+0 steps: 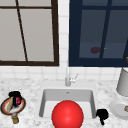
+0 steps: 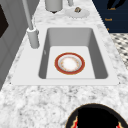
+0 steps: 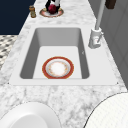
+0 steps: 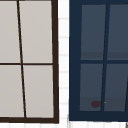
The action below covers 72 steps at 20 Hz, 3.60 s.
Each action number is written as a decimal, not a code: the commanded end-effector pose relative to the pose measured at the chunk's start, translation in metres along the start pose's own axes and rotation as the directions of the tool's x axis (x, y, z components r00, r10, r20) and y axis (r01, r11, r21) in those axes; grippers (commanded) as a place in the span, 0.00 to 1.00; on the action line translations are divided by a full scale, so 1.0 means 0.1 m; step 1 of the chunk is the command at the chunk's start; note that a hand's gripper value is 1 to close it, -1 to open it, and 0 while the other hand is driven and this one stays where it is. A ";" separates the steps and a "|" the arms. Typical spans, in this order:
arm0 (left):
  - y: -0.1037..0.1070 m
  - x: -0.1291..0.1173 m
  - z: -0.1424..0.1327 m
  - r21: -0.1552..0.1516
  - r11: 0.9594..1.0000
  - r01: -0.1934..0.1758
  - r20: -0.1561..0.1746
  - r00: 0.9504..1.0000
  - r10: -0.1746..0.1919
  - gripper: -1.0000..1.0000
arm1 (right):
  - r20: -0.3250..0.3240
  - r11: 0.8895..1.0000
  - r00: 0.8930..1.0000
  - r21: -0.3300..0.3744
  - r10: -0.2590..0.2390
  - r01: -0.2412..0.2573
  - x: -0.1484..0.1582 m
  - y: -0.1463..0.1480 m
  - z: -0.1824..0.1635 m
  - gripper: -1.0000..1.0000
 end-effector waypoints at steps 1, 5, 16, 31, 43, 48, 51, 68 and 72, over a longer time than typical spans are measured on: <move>0.15 0.11 -0.11 -0.013 1.000 0.010 0.017 1.000 -0.009 1.00 | 0.000 1.000 1.000 0.000 0.000 0.000 0.00 0.00 0.00 0.50; 0.30 0.22 -0.30 -0.010 1.000 0.019 -0.009 1.000 -0.019 1.00 | 0.000 1.000 1.000 0.000 0.000 0.000 0.00 0.00 0.00 0.50; 0.48 0.29 -0.96 -0.005 1.000 0.015 -0.046 0.999 -0.015 1.00 | 0.000 1.000 1.000 0.000 0.000 0.000 0.00 0.00 0.00 0.50; 0.54 0.11 -1.87 -0.008 1.000 0.012 -0.039 0.999 -0.012 1.00 | 0.000 1.000 1.000 0.000 0.000 0.000 0.00 0.00 0.00 0.50; 0.34 -0.09 -2.76 -0.022 1.000 0.008 -0.042 0.999 -0.009 1.00 | 0.000 1.000 1.000 0.000 0.000 0.000 0.00 0.00 0.00 0.50; 0.24 -0.19 -3.13 -0.033 0.999 0.006 -0.051 0.999 -0.008 1.00 | 0.000 1.000 1.000 0.000 0.000 0.000 0.00 0.00 0.00 0.50; 0.13 -0.28 -3.32 -0.041 0.999 0.005 -0.059 0.998 -0.008 1.00 | 0.000 1.000 1.000 0.000 0.000 0.000 0.00 0.00 0.00 0.50; -0.90 -1.16 -4.35 -0.035 0.998 0.044 -0.077 0.996 -0.047 1.00 | 0.000 1.000 1.000 0.000 0.000 0.000 0.00 0.00 0.00 0.50; -1.18 -1.47 -4.50 -0.028 0.998 0.048 -0.079 0.996 -0.050 1.00 | 0.000 1.000 1.000 0.000 0.000 0.000 0.00 0.00 0.00 0.50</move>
